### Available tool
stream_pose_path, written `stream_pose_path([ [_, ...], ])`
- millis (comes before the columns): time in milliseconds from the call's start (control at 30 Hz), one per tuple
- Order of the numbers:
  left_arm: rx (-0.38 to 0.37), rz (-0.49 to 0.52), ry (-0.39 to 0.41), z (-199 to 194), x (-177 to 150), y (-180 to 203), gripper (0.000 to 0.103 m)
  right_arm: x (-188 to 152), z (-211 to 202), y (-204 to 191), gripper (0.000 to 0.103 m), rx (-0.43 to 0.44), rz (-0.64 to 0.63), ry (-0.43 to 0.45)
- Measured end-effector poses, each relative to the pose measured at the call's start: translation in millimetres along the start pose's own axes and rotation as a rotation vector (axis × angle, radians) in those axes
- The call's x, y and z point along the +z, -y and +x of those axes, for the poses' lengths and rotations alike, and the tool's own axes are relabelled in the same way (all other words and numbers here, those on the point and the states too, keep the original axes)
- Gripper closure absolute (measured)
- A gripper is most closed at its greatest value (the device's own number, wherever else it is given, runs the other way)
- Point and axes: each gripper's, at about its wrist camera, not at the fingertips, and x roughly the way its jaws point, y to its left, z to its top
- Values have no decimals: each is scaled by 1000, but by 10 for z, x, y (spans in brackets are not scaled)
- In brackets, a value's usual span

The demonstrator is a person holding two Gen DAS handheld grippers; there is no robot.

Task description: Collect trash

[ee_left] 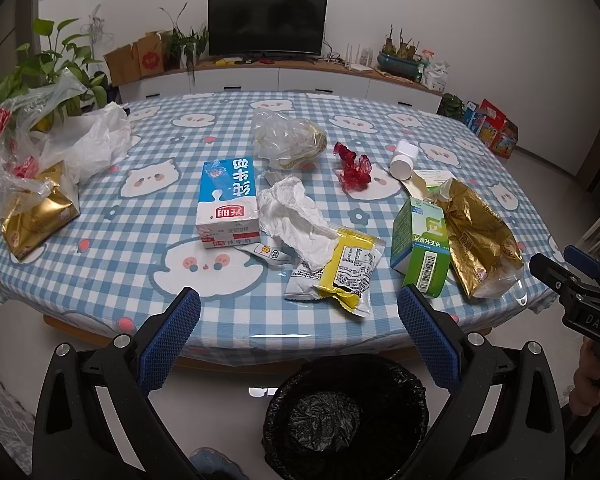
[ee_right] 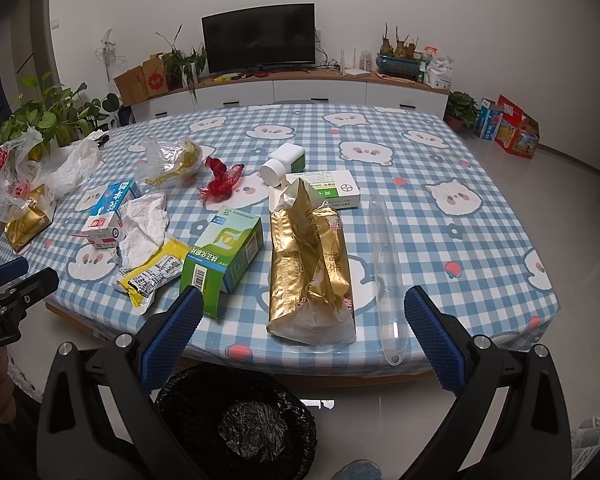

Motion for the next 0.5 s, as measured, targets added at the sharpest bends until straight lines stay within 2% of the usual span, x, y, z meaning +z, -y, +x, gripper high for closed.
stream_pose_path([
  [500, 10, -6, -6, 18, 31, -39, 6, 18, -3, -9, 7, 0, -6, 3],
])
